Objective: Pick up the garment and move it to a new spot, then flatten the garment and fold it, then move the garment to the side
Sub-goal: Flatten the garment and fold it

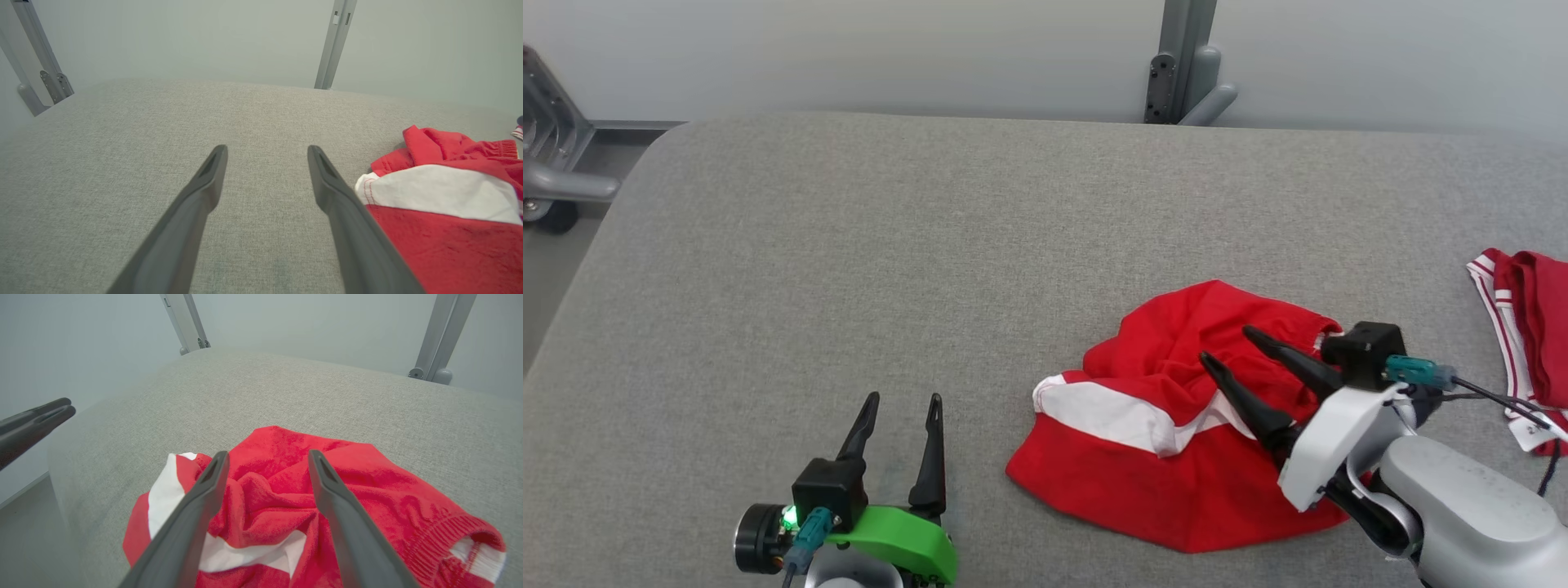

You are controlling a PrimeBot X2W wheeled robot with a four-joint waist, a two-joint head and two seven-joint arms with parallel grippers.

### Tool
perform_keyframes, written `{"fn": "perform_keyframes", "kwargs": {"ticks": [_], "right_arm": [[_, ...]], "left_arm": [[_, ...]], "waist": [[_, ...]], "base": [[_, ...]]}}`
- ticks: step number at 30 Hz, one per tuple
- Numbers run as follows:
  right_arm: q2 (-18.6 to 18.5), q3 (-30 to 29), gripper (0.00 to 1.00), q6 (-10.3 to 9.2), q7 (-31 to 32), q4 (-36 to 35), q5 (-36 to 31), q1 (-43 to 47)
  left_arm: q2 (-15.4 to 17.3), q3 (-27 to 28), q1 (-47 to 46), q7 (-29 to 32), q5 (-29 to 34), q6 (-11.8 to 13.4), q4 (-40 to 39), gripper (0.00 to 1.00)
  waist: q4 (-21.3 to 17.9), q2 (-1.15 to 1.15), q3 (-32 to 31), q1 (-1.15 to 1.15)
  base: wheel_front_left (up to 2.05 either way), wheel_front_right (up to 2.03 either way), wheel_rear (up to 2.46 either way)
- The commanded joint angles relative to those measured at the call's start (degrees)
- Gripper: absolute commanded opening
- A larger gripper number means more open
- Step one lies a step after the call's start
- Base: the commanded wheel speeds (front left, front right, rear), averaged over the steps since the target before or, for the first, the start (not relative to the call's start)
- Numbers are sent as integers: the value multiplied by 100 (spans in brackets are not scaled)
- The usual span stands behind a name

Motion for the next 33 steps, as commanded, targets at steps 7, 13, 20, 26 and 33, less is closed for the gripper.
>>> {"fn": "perform_keyframes", "kwargs": {"ticks": [7, 13, 20, 26, 33], "right_arm": [[-65, -2143, 100, -8, -17, -517, -1129, 1317], [458, -3981, 100, -8, -17, -1087, -2198, 2487], [1467, -5234, 100, -6, -17, -1960, -3336, 3487], [1902, -5344, 100, -6, -17, -2251, -3764, 3866], [1892, -5300, 100, -6, -17, -2057, -3907, 3876]], "left_arm": [[12, 0, 179, -3, 52, -37, 23, 100], [12, 49, 287, -3, 63, -50, 16, 100], [32, 202, 435, -3, 113, -54, -116, 100], [63, 335, 588, -3, 161, -89, -224, 100], [51, 363, 574, -3, 235, -123, -215, 100]], "waist": [[-324, 0, -210, 0], [-505, 0, -341, 0], [-666, 0, -444, 0], [-692, 0, -477, 0], [-574, 0, -463, 0]], "base": [[0, 0, 0], [0, 0, 0], [0, 0, 0], [0, 0, 0], [0, 0, 0]]}}
